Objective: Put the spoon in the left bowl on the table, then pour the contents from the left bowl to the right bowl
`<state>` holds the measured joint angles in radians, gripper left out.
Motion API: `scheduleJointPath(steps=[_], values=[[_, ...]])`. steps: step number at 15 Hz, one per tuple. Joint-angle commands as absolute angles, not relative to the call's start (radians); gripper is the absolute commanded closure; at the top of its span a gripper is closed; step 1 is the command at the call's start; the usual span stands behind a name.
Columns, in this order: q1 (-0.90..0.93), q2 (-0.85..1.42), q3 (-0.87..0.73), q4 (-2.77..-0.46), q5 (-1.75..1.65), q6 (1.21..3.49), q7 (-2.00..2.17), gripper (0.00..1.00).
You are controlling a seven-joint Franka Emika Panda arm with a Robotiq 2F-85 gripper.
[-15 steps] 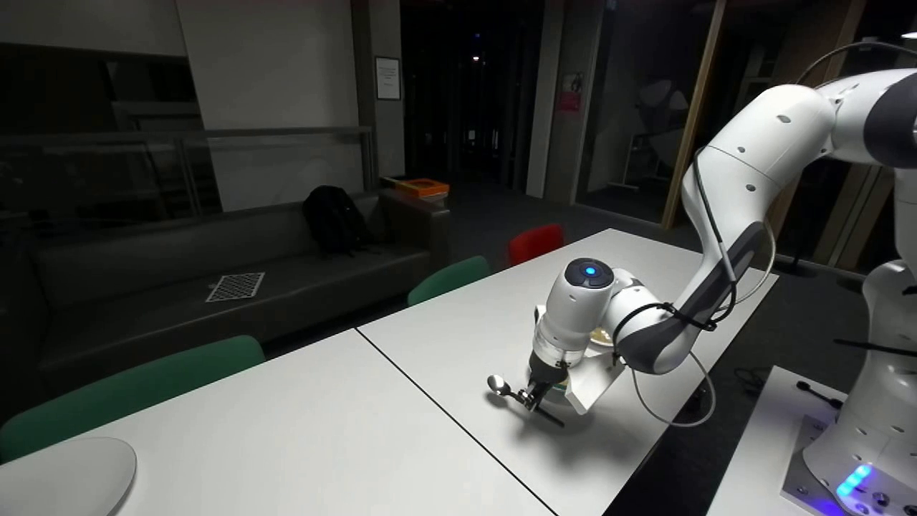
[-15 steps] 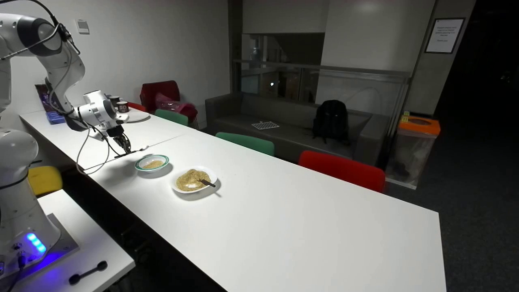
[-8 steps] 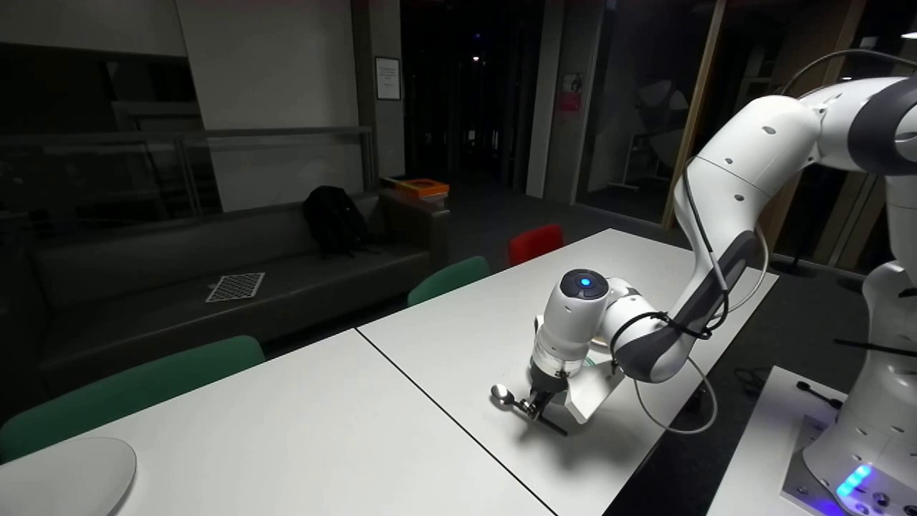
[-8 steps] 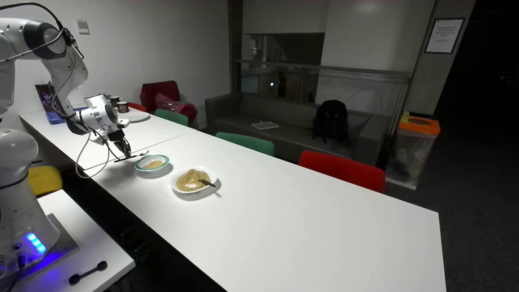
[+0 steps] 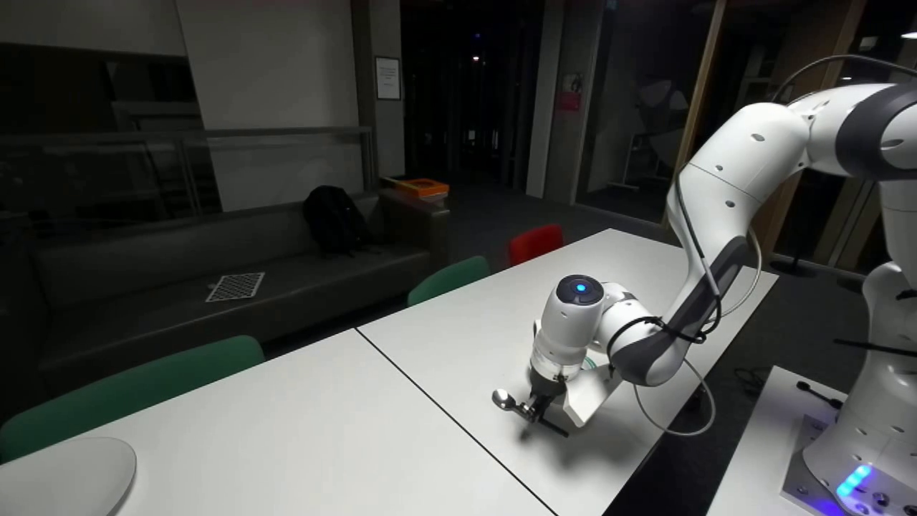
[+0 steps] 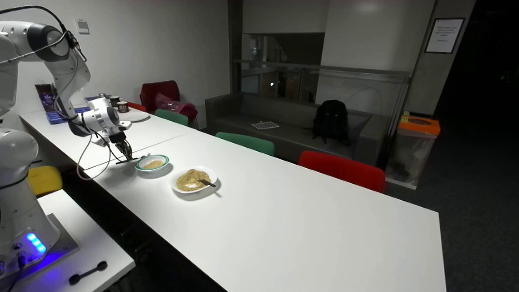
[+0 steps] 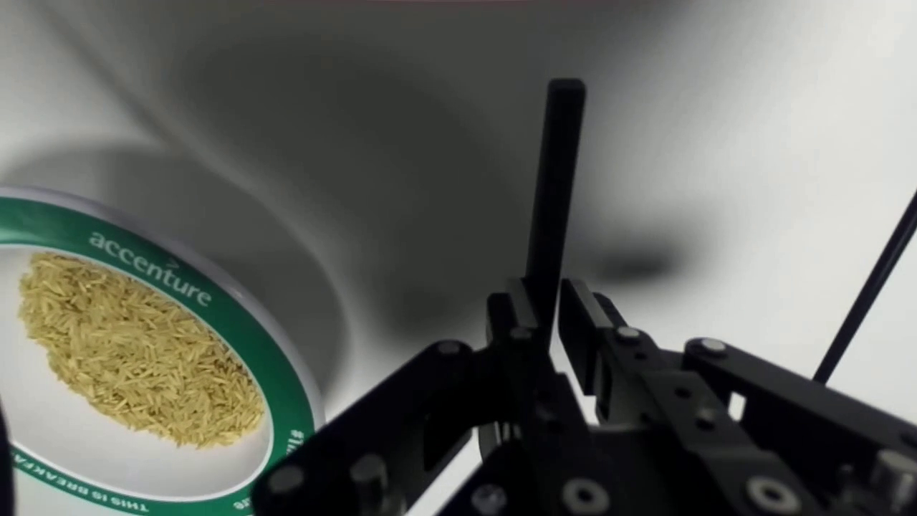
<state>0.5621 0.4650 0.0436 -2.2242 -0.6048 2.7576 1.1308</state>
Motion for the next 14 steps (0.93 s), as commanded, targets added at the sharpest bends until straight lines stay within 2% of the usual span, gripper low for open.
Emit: scheduleJointPath(steps=[1, 6, 8, 14], values=[[0.570, 0.469, 0.030, -2.216, -0.586, 2.784, 1.121, 0.48], [0.561, 0.448, 0.040, -2.223, -0.569, 2.778, 1.110, 0.11], [0.559, 0.430, 0.042, -2.224, -0.556, 2.774, 1.104, 0.00], [0.599, 0.377, 0.006, -2.199, -0.602, 2.689, 1.134, 0.00]])
